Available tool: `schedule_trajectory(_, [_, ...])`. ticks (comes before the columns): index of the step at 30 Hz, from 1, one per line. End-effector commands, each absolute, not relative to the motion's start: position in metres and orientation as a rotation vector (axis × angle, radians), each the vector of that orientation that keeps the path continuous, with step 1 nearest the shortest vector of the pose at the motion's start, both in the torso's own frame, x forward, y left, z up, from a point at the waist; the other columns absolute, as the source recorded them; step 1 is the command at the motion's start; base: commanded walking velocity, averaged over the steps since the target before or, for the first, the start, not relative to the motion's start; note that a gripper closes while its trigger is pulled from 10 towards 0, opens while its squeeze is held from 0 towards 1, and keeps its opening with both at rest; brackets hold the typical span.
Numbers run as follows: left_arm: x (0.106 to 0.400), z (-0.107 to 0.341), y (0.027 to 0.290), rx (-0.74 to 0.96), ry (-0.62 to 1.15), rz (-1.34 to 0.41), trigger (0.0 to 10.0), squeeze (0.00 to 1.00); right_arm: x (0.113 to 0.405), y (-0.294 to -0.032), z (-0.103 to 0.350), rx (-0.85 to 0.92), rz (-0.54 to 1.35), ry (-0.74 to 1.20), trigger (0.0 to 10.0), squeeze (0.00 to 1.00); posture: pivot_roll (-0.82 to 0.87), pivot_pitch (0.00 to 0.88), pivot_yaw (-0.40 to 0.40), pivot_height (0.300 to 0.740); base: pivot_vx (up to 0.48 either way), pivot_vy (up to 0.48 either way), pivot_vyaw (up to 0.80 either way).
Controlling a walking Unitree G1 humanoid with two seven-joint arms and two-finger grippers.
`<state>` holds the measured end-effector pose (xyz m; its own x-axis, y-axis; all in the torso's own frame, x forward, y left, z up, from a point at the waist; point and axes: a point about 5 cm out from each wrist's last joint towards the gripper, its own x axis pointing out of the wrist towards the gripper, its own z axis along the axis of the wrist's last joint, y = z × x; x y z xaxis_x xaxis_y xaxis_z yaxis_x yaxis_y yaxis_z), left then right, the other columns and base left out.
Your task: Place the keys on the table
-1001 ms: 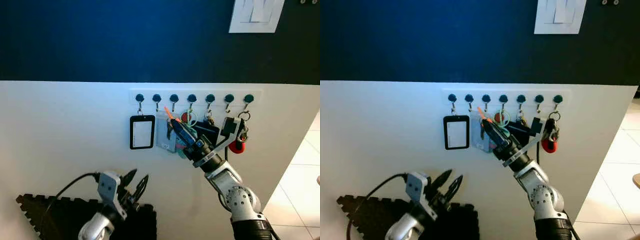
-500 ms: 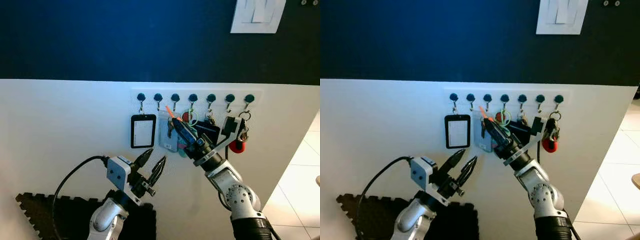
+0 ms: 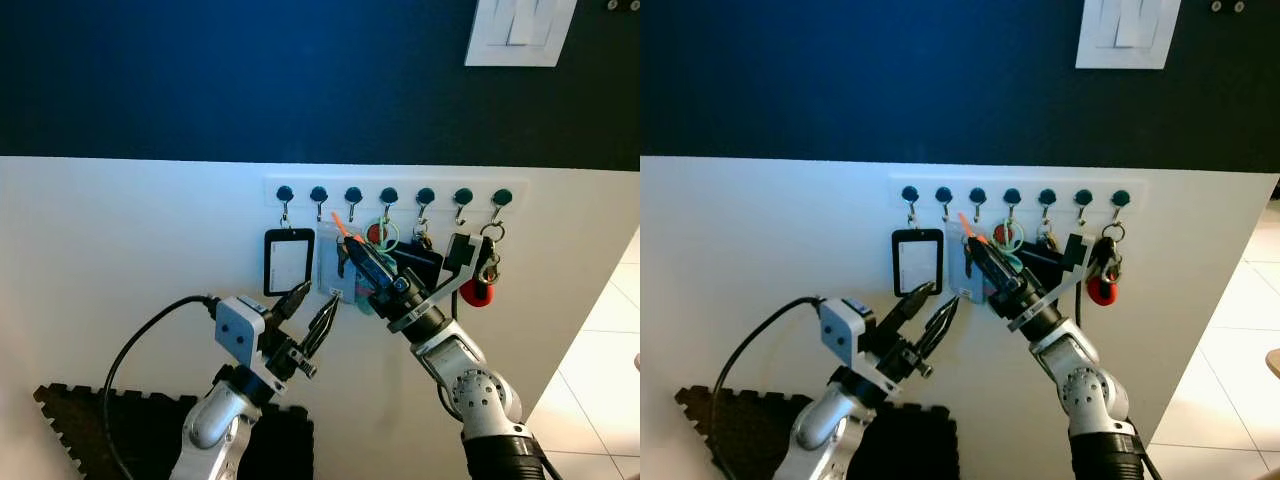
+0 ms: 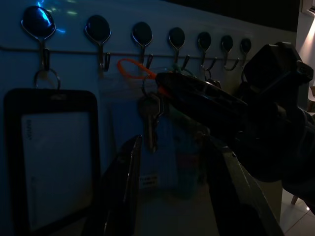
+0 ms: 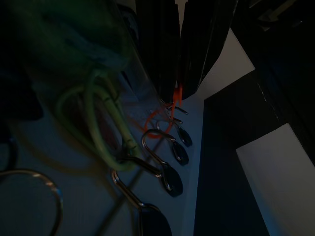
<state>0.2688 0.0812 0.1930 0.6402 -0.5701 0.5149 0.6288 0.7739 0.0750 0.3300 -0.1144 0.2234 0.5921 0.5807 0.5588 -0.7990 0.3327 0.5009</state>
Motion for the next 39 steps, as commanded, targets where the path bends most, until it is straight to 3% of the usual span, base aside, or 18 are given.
schedule_trajectory(1, [0.268, 0.196, 0.077, -0.125, -0.545, -0.709, 10.0, 0.0, 0.331, -0.114, 0.223, 0.831, 0.919, -0.297, 10.0, 0.0, 0.01, 0.034, -0.014, 0.74, 0.0, 0.0, 0.0])
schedule_trajectory(24, [0.264, 0.202, 0.068, -0.104, -0.538, -0.758, 10.0, 0.0, 0.338, -0.12, 0.212, 0.864, 0.831, -0.263, 10.0, 0.0, 0.01, 0.037, -0.014, 0.74, 0.0, 0.0, 0.0])
schedule_trajectory(39, [0.265, 0.203, 0.068, -0.092, -0.539, -0.753, 10.0, 0.0, 0.333, -0.115, 0.221, 0.89, 0.892, -0.291, 10.0, 0.0, 0.02, 0.037, -0.014, 0.74, 0.0, 0.0, 0.0])
